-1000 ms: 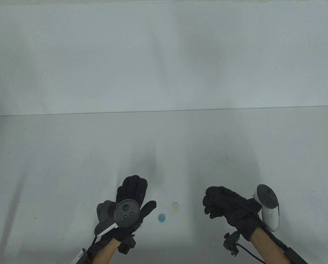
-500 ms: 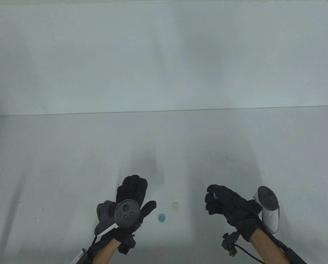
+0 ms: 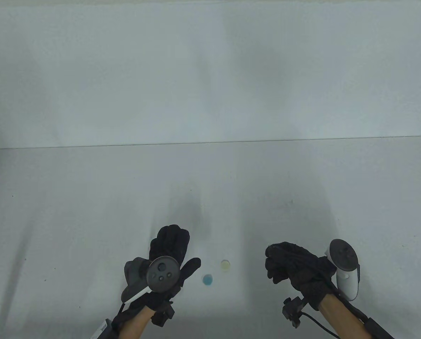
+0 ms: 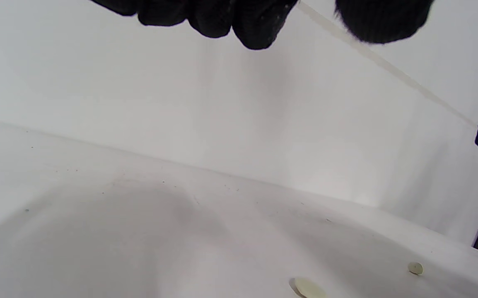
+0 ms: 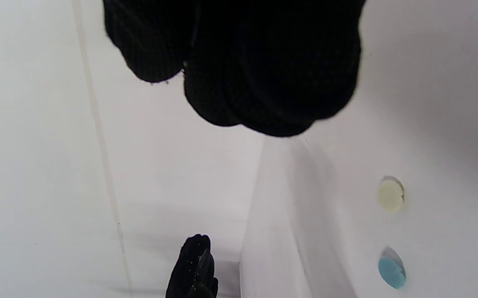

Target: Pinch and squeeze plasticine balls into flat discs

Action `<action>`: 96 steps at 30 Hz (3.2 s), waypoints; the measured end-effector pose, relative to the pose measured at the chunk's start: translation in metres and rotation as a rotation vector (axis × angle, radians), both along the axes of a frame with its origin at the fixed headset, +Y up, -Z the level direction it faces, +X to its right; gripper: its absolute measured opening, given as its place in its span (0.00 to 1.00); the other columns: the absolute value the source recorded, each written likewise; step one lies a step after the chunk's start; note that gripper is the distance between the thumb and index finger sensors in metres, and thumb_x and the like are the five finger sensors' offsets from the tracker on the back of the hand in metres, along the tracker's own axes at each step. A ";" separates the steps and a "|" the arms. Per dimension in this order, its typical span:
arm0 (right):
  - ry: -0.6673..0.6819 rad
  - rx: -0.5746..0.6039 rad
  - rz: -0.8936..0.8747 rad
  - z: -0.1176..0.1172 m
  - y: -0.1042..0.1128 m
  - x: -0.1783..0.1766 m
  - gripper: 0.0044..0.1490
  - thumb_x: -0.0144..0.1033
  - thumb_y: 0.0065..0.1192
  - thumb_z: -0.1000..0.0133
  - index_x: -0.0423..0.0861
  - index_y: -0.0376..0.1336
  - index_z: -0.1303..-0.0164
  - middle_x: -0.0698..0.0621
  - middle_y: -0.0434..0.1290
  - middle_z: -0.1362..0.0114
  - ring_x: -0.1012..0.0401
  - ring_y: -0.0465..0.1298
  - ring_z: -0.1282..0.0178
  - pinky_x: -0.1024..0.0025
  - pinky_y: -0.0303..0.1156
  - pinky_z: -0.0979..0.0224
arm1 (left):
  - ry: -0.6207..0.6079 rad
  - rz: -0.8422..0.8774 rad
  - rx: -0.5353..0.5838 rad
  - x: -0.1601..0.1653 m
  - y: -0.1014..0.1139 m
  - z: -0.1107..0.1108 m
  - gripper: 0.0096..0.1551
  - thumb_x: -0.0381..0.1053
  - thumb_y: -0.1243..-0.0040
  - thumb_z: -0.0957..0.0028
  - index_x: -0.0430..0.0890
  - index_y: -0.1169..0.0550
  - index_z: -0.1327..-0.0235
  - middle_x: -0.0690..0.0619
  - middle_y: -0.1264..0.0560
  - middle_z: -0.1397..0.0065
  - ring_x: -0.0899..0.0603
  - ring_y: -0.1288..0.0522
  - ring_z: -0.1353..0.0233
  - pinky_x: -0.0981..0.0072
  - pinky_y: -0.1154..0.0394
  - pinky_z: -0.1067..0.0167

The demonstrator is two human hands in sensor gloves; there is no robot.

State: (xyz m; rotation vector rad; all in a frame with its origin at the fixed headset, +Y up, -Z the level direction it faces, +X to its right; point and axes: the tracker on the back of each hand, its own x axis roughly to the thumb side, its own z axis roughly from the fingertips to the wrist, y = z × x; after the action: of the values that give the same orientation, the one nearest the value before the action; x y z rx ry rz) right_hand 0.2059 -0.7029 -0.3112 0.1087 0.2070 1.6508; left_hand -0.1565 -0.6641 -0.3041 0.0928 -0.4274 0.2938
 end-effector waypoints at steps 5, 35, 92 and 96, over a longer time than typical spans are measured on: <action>0.065 -0.056 -0.084 -0.001 -0.008 -0.001 0.40 0.57 0.55 0.38 0.36 0.64 0.31 0.41 0.77 0.38 0.50 0.81 0.45 0.67 0.85 0.45 | 0.003 0.001 0.003 0.000 0.000 0.000 0.48 0.62 0.51 0.42 0.35 0.42 0.17 0.31 0.50 0.16 0.22 0.51 0.18 0.32 0.48 0.27; 0.122 -0.076 -0.135 -0.003 -0.010 -0.001 0.39 0.58 0.52 0.36 0.35 0.67 0.35 0.41 0.82 0.43 0.52 0.85 0.51 0.69 0.86 0.52 | 0.006 -0.007 0.000 -0.001 -0.003 -0.001 0.48 0.62 0.51 0.42 0.35 0.42 0.17 0.31 0.49 0.16 0.22 0.50 0.18 0.32 0.48 0.27; 0.010 -0.021 -0.041 -0.001 0.003 0.005 0.25 0.43 0.63 0.39 0.39 0.68 0.40 0.48 0.82 0.46 0.55 0.85 0.53 0.71 0.87 0.51 | -0.001 0.002 -0.009 -0.002 -0.008 -0.003 0.48 0.62 0.51 0.42 0.35 0.42 0.17 0.31 0.50 0.16 0.22 0.51 0.18 0.32 0.49 0.27; -0.001 -0.003 -0.010 0.000 0.004 0.005 0.25 0.44 0.65 0.41 0.39 0.70 0.44 0.50 0.83 0.51 0.58 0.86 0.57 0.74 0.88 0.57 | 0.000 0.006 -0.002 -0.002 -0.006 -0.002 0.48 0.62 0.51 0.42 0.35 0.42 0.17 0.31 0.50 0.16 0.22 0.51 0.18 0.33 0.49 0.27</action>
State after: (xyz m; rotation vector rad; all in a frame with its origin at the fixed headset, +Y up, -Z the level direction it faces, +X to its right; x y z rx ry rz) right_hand 0.2105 -0.6985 -0.3116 0.1060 0.2081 1.6401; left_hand -0.1584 -0.6703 -0.3064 0.0924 -0.4267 0.2997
